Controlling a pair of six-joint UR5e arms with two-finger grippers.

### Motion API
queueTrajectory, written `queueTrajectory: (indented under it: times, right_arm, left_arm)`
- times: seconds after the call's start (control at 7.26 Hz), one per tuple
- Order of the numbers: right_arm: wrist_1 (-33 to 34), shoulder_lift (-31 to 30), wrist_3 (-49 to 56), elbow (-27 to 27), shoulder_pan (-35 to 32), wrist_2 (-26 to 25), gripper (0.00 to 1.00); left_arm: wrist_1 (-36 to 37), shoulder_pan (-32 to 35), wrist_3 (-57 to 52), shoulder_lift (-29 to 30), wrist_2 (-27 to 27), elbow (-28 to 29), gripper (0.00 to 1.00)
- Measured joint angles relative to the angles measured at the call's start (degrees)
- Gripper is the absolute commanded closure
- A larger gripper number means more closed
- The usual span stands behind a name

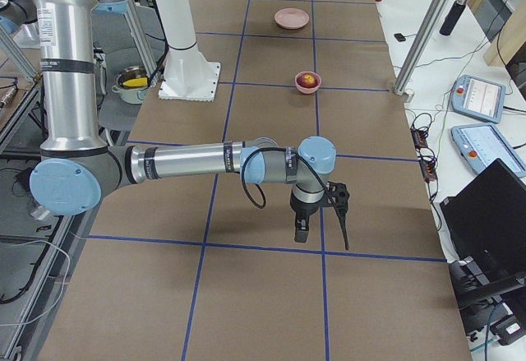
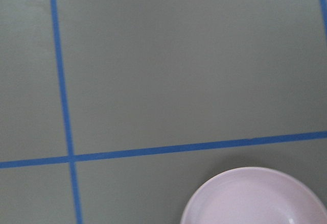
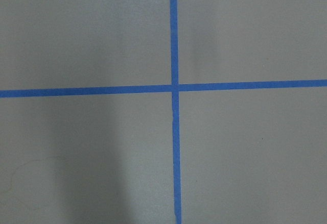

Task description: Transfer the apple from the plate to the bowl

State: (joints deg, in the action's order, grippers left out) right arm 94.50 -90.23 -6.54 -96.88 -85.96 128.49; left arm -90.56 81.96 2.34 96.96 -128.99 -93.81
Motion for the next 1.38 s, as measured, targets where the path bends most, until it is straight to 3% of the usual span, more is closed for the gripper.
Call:
queueTrajectory:
  times: [0.41,1.38]
  right_arm:
    - [-0.14,-1.12,-0.21,-0.74,-0.09,-0.7,0.0]
    - [0.24,-1.38,-0.74,-0.1,-0.09,-0.2,0.0]
  left_arm:
    - [-0.42,4.26,-5.31,-1.89,-0.06,5.93,0.01]
    - [-1.66,5.42,-4.73,-4.66,-0.12,4.74,0.01]
